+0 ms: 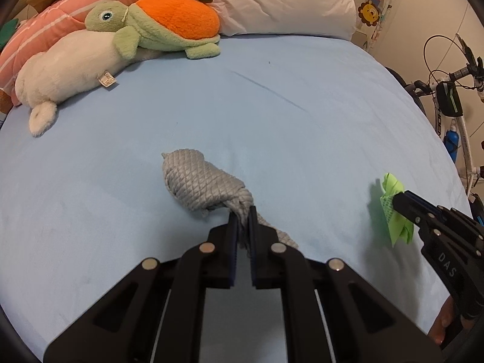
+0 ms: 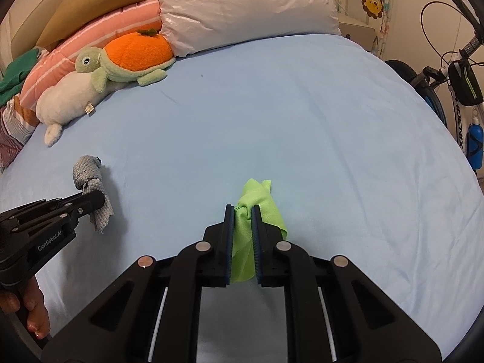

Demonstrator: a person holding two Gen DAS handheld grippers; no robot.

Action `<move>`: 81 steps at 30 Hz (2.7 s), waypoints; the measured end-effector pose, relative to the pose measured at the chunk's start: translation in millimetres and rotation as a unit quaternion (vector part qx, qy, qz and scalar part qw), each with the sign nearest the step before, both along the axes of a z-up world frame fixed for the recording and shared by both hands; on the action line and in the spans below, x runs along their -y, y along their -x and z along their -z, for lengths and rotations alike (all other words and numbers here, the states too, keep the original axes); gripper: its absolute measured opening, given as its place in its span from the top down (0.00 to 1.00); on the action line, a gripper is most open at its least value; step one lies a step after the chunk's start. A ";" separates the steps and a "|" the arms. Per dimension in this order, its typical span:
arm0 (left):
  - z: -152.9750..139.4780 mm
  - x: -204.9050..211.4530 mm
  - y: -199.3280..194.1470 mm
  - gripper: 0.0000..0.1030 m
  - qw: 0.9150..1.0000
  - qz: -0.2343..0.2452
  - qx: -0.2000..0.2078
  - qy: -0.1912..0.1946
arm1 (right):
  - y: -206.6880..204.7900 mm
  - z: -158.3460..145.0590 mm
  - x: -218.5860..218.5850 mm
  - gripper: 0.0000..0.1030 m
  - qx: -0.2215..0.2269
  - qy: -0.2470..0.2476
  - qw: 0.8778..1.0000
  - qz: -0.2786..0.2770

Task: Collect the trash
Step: 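Lift the sock and green cloth and carry them over the grey bin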

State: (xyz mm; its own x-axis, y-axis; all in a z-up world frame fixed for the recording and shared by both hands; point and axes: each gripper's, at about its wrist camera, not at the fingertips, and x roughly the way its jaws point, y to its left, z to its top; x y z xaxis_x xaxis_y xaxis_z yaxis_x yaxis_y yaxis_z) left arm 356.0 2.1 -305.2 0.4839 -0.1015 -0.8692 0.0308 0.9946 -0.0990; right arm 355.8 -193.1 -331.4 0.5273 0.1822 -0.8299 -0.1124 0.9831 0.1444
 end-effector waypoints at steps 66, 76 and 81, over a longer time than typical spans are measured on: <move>-224.6 -143.8 394.7 0.93 0.958 -0.247 0.138 -0.036 | 285.7 -235.6 -186.7 0.91 0.126 -0.092 0.933 -0.326; -286.4 -212.1 477.0 0.93 0.914 -0.358 0.180 -0.069 | 338.7 -302.6 -282.7 0.91 0.168 -0.121 0.866 -0.456; -302.4 -237.0 501.3 0.93 0.897 -0.391 0.183 -0.093 | 360.1 -329.0 -322.6 0.91 0.170 -0.138 0.834 -0.507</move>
